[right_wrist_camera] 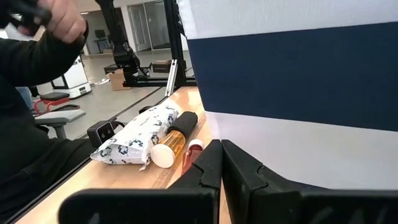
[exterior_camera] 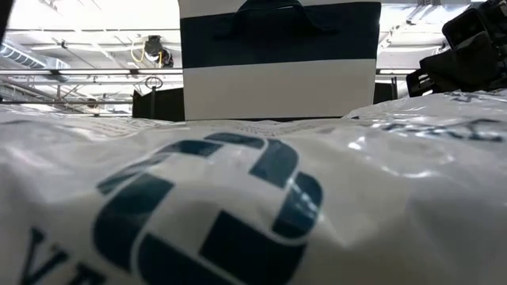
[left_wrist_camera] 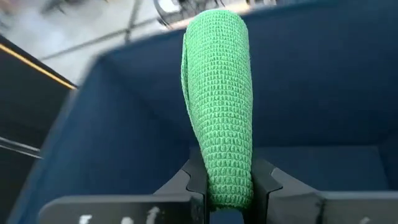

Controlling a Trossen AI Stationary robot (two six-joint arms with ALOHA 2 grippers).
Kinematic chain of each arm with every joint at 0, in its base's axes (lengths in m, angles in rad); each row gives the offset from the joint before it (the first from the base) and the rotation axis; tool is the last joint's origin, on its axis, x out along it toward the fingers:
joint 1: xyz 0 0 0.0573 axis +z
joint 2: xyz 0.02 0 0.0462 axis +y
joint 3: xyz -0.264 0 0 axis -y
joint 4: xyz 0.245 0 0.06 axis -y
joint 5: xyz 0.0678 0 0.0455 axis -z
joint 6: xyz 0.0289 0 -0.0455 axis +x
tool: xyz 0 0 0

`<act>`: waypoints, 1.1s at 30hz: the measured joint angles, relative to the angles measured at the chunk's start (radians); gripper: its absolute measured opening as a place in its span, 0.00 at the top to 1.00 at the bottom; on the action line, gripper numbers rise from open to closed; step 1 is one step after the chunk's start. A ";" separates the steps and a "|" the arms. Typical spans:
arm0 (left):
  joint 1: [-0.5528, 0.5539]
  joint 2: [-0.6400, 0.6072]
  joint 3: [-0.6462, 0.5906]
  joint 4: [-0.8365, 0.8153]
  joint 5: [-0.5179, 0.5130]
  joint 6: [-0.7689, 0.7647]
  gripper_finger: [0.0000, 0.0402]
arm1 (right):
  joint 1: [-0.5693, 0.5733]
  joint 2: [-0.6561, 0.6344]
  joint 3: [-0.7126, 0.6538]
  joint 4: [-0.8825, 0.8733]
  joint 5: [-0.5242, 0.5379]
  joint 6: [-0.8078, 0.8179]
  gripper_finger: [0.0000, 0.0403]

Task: Pick & place medical supplies in basket/bin
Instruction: Put the green bandage into the blue bin

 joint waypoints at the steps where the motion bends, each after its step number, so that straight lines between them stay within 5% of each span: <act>1: 0.002 0.036 0.015 0.005 0.004 0.000 0.88 | 0.000 0.000 0.000 0.000 -0.001 0.000 1.00; 14: -0.041 0.277 0.023 -0.021 0.078 -0.003 0.88 | 0.000 0.000 0.000 -0.007 -0.002 0.000 1.00; 26: -0.093 0.364 0.023 -0.029 0.098 0.007 0.87 | 0.000 0.000 0.000 -0.006 -0.003 0.000 1.00; 33: -0.097 0.324 0.024 -0.023 0.022 0.007 0.69 | 0.000 0.000 0.000 -0.005 -0.003 0.000 1.00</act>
